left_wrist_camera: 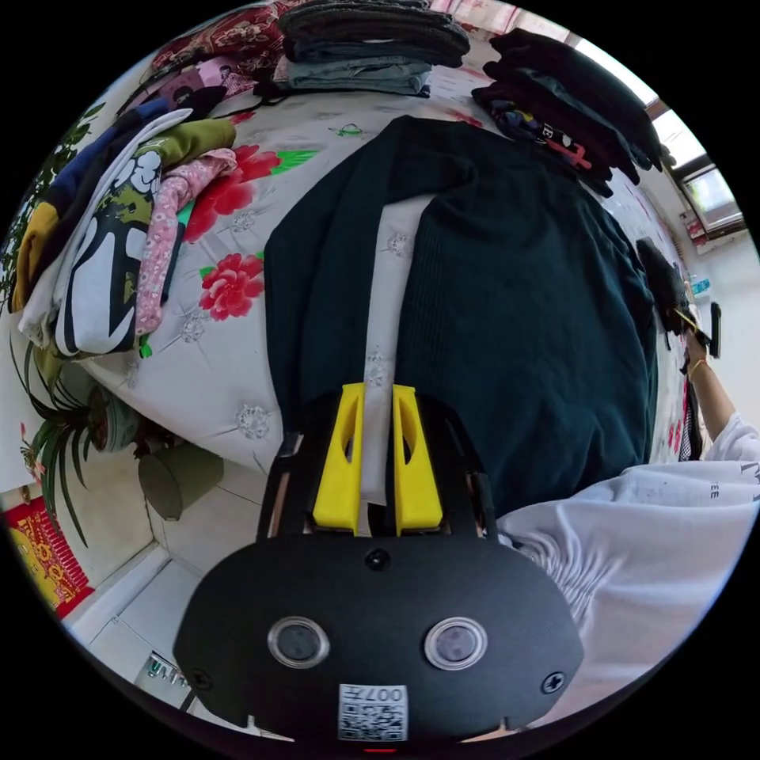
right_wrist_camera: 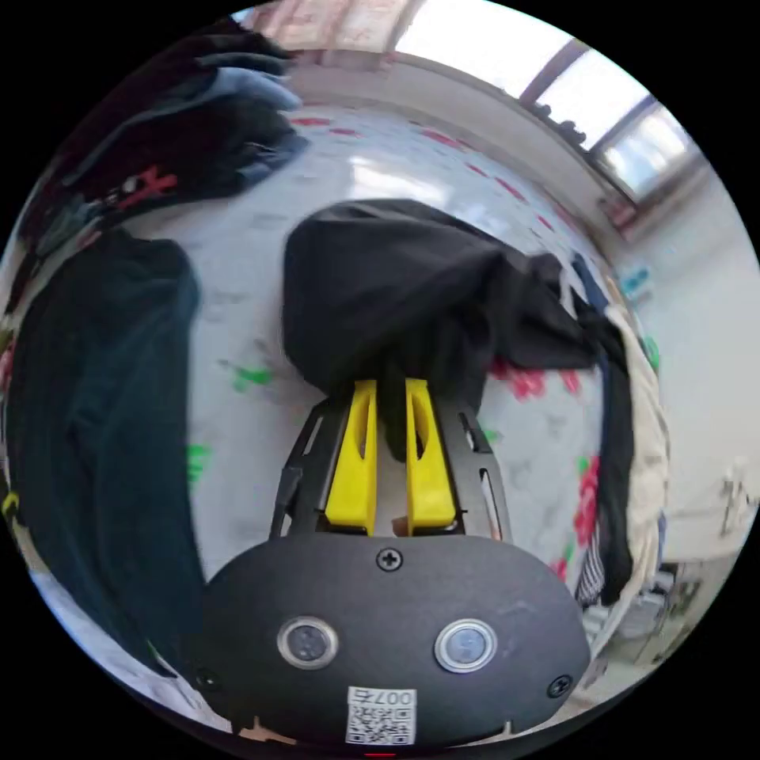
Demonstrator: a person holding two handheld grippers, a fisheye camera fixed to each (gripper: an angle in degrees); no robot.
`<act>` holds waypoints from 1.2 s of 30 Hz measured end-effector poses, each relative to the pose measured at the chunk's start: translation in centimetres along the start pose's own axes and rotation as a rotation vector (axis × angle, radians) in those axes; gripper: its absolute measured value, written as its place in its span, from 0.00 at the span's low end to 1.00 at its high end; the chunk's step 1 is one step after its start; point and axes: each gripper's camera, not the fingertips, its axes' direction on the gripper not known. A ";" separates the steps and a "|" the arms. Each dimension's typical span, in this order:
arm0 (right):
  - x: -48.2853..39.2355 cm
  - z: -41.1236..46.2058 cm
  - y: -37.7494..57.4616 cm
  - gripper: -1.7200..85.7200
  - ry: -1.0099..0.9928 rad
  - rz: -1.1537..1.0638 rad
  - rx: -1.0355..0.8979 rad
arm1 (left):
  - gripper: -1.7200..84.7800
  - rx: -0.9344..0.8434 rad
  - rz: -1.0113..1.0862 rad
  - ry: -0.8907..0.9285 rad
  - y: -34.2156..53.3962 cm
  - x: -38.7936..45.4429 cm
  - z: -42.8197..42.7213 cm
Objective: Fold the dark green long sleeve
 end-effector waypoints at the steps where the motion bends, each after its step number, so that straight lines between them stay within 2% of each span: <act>1: 2.3 0.6 1.0 0.09 0.037 0.080 -0.046 | 0.09 0.005 0.006 0.016 0.1 -0.1 0.2; 3: 9.7 0.8 6.3 0.09 0.134 0.317 -0.154 | 0.09 0.017 0.016 0.027 0.4 -0.3 0.3; 4: 10.6 0.1 7.8 0.09 0.119 0.336 -0.133 | 0.09 0.025 0.026 0.035 0.7 -0.5 0.3; 6: 10.5 -3.2 13.2 0.09 -0.120 0.294 -0.014 | 0.09 0.036 0.049 0.058 1.2 -0.7 0.5; 7: 9.6 -3.9 14.4 0.10 -0.195 0.263 0.012 | 0.10 0.033 0.067 0.077 1.5 -0.9 0.8; 9: 3.4 -5.9 19.3 0.11 -0.465 0.107 0.065 | 0.10 0.023 0.095 0.109 1.8 -0.9 1.3; 13: -7.2 -5.1 25.2 0.12 -0.670 -0.028 0.010 | 0.10 0.021 0.154 0.153 2.7 -0.6 2.8; 15: -11.9 -2.7 27.1 0.11 -0.654 -0.078 -0.102 | 0.11 0.016 0.187 0.163 2.9 -0.2 3.5; 16: -12.6 -2.6 27.5 0.10 -0.607 -0.075 -0.086 | 0.11 0.014 0.212 0.166 3.1 0.0 3.9; 17: -13.5 -3.2 28.4 0.08 -0.514 -0.078 -0.019 | 0.11 0.013 0.224 0.169 3.2 0.2 4.1; 20: -14.8 -2.5 28.6 0.04 -0.382 -0.171 -0.089 | 0.11 0.003 0.255 0.190 3.6 0.4 5.2; 21: -13.9 -2.0 28.2 0.03 -0.270 -0.169 -0.138 | 0.10 0.012 0.261 0.197 3.8 0.4 5.4; 23: -10.3 -2.0 28.0 0.03 -0.052 -0.014 -0.122 | 0.10 0.009 0.280 0.193 4.1 0.3 5.7; 26: -4.6 -4.4 28.9 0.04 0.033 0.232 -0.070 | 0.10 0.013 0.302 0.197 4.7 -0.3 5.8; 28: -4.4 -6.9 30.2 0.05 -0.058 0.234 0.021 | 0.10 0.018 0.296 0.236 5.2 -0.9 5.8; 30: -7.0 -8.8 32.6 0.07 -0.374 0.149 0.089 | 0.09 0.028 0.290 0.259 5.7 -1.0 5.9; 33: -13.1 -8.5 36.7 0.10 -0.669 0.064 0.058 | 0.09 0.054 0.296 0.282 6.3 -0.5 6.1; 36: -19.3 -6.9 40.3 0.11 -0.705 -0.017 -0.030 | 0.11 -0.026 0.334 0.351 6.4 0.7 7.9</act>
